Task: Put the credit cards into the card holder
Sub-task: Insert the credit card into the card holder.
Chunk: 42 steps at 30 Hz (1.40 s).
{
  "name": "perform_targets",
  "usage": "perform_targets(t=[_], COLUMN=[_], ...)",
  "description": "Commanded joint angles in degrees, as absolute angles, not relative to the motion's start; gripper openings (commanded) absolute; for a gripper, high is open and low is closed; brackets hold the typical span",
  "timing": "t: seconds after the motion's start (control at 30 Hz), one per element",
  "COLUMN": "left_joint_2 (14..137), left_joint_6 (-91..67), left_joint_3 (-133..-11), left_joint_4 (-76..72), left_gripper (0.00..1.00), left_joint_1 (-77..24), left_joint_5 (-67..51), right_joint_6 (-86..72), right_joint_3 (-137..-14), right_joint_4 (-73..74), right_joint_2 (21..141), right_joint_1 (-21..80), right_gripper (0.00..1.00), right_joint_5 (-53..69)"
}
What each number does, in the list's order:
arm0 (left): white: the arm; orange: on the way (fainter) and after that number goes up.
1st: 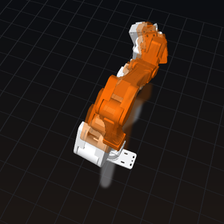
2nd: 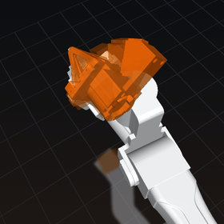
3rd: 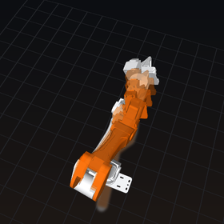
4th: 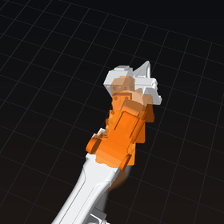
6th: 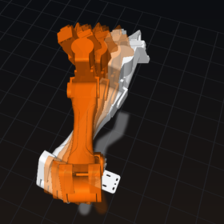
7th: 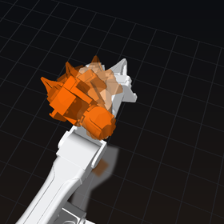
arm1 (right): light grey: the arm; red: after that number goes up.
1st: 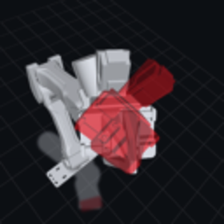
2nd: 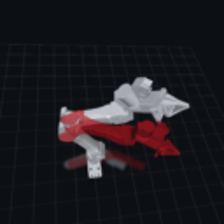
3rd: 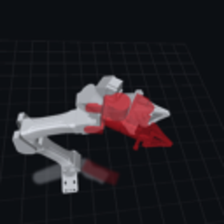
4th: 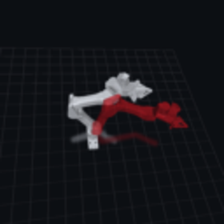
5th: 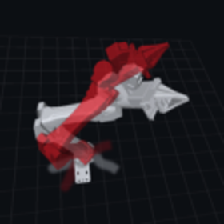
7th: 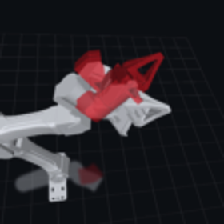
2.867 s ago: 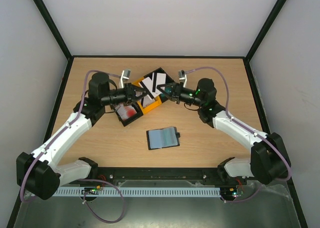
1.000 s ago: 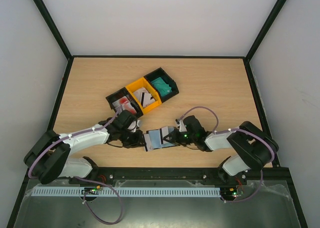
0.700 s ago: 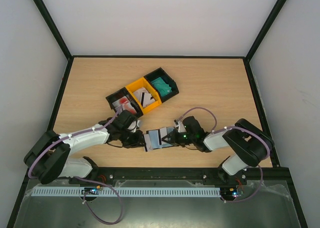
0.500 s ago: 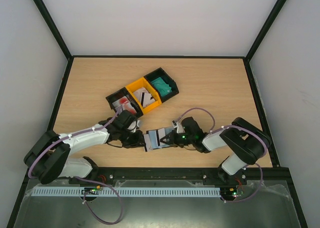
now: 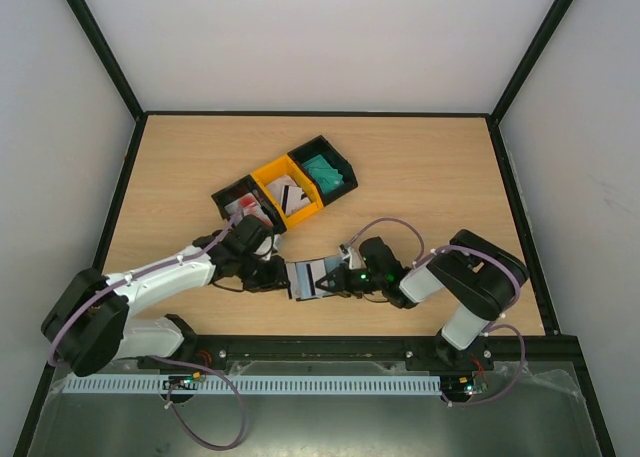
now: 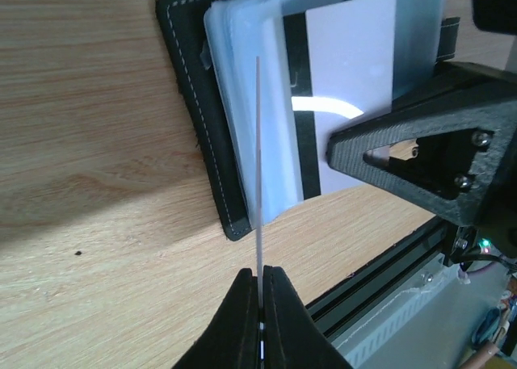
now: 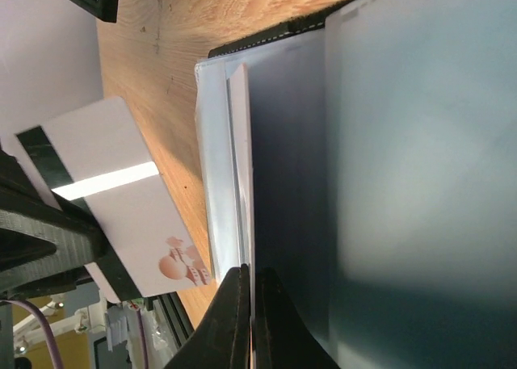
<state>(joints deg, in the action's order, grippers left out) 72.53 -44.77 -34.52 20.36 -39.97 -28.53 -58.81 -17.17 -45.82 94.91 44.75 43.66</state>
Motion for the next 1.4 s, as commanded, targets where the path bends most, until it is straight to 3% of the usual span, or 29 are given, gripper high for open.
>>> perform_targets(t=[0.0, 0.97, 1.37], left_joint_2=[70.6, 72.4, 72.4], left_joint_6=[-43.3, -42.3, -42.1], left_joint_3=[-37.3, -31.5, -31.3], left_joint_4=[26.4, 22.1, 21.5], left_gripper=[0.02, 0.02, 0.02], left_joint_1=[-40.1, -40.2, -40.2], left_joint_5=[-25.3, -26.7, -26.8], right_joint_6=[-59.6, -68.2, -64.7], right_joint_3=[-17.2, -18.0, -21.1], right_joint_4=[-47.1, -58.3, -49.1], right_joint_2=[97.2, 103.8, 101.1], right_joint_1=[45.8, 49.7, 50.6], right_gripper=[0.02, 0.05, 0.06], right_joint_5=[43.7, 41.6, 40.3])
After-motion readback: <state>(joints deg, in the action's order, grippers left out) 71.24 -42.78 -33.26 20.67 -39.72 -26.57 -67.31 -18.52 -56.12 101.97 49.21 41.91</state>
